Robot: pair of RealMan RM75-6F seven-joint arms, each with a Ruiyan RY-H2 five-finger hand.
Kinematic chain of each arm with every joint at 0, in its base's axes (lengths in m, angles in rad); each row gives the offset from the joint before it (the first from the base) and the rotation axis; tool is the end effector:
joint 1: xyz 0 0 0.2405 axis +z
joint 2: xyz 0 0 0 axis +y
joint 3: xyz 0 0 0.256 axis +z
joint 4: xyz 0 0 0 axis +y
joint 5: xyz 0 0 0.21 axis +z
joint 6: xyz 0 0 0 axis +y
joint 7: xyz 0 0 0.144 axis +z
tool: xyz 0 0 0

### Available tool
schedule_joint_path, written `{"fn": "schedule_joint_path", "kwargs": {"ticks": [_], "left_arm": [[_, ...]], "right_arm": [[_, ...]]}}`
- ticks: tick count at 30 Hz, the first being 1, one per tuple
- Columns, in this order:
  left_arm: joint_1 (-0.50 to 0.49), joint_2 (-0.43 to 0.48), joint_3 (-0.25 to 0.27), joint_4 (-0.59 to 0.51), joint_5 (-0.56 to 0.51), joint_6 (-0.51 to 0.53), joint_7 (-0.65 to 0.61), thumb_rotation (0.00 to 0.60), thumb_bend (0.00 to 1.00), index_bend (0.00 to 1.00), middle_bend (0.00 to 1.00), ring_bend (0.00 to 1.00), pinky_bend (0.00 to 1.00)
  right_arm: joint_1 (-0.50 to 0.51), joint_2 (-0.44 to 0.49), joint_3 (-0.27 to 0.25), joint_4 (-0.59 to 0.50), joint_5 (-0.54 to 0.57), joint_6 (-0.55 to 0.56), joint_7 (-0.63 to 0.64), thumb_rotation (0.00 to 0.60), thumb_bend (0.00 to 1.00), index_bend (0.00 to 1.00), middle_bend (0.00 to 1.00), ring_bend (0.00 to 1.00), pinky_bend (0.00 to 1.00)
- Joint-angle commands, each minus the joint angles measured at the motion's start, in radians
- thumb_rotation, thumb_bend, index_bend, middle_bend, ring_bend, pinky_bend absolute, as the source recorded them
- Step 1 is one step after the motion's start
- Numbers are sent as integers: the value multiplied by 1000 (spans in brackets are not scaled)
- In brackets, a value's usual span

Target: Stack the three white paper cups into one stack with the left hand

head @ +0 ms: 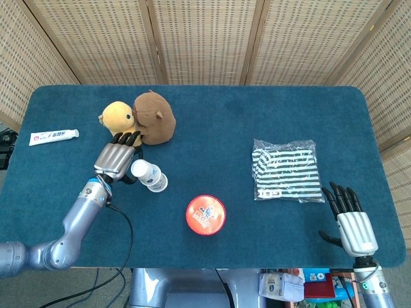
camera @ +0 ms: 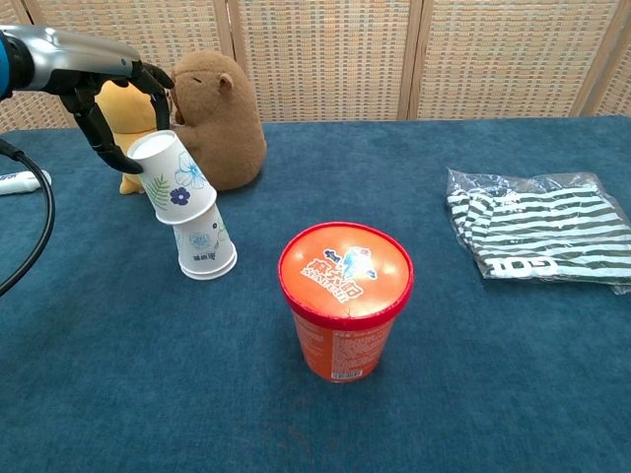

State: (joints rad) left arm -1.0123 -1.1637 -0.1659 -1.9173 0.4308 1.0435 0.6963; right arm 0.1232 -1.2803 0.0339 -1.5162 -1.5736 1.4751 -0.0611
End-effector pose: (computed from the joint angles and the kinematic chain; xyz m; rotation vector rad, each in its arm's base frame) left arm -0.1047 0.3591 0.0785 -1.7765 -0.9791 -0.6335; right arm -0.2982 -0.1889 0.1079 1.4835 -0.8700 0.9602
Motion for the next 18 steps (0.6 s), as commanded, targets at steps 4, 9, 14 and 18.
{"fn": "schedule_joint_path", "kwargs": {"ticks": [4, 9, 14, 18], "left_arm": [[-8, -41, 4, 37, 10, 19, -1, 600, 242, 418, 0, 0, 0], [-19, -77, 14, 72, -17, 8, 8, 600, 242, 418, 0, 0, 0], [-38, -92, 28, 89, -75, -13, 36, 600, 242, 325, 0, 0, 0], [-47, -100, 31, 97, -94, -13, 43, 600, 242, 185, 0, 0, 0]], "right_arm": [[0, 0, -3, -1, -5, 0, 1, 600, 0, 0, 0, 0, 0], [0, 1, -2, 0, -5, 3, 4, 600, 0, 0, 0, 0, 0], [0, 2, -1, 0, -2, 0, 9, 600, 0, 0, 0, 0, 0], [0, 2, -2, 0, -3, 0, 8, 600, 0, 0, 0, 0, 0]]}}
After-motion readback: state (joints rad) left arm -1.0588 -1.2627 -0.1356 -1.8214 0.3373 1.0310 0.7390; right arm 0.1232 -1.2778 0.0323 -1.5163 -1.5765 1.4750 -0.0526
